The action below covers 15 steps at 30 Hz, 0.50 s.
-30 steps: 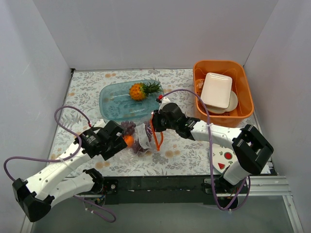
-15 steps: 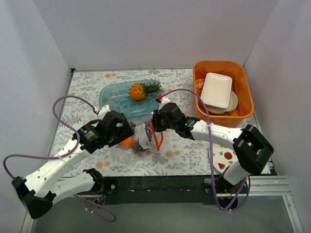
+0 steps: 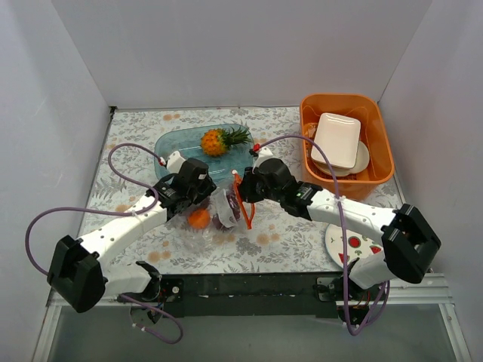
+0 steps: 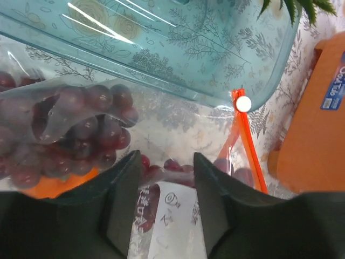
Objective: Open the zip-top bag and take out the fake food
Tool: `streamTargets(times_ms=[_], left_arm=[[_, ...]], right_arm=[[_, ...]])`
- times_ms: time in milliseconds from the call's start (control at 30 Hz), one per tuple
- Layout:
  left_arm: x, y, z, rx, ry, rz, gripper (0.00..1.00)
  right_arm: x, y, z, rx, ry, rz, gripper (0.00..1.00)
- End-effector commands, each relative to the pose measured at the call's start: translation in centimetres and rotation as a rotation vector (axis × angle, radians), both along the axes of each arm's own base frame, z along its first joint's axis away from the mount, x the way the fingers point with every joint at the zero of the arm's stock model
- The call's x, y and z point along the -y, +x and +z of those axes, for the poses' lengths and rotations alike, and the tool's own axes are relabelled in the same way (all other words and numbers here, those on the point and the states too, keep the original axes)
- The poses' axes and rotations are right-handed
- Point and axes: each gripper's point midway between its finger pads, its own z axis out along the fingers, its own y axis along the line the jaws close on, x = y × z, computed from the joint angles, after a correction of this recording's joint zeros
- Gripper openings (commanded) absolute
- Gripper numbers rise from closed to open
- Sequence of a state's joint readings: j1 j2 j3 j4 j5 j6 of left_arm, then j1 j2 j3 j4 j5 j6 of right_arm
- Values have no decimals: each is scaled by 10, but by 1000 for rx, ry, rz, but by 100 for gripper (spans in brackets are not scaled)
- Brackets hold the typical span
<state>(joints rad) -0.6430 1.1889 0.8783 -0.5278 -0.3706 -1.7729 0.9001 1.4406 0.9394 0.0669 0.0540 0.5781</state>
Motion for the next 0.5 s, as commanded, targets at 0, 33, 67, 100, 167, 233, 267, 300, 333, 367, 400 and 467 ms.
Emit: streamTargets(times_ms=[0,33,67,100,167,233,267,300,333,367,400,467], left_arm=[[4,15,-11,32,-64,65,34],[-1,12,-21,12,-52,80,33],[-6,10,-26,8,-52,111,31],[-11,8,-30,1,-47,132,27],[-25,-1,-45,-30,-22,191,25],[-33,-6,-53,-50,-8,221,23],[-39,-11,-60,-70,12,233,23],[-41,-13,-64,-80,13,248,22],[-44,-16,-66,-86,16,255,22],[-48,-21,-73,-102,29,261,22],[-49,-23,-74,-107,23,264,22],[-51,-30,-80,-112,11,258,22]], right_arm=[[5,0,16,35,26,-25,1],[5,0,17,41,23,-27,1],[7,0,21,45,27,-30,1],[8,-1,22,46,23,-32,1],[10,0,27,59,24,-40,1],[13,0,29,64,24,-46,1],[13,0,32,68,26,-45,1],[13,0,34,71,28,-45,1],[14,0,35,74,27,-47,1],[14,0,37,78,30,-46,1],[13,0,40,82,33,-45,1],[12,-1,43,85,36,-40,1]])
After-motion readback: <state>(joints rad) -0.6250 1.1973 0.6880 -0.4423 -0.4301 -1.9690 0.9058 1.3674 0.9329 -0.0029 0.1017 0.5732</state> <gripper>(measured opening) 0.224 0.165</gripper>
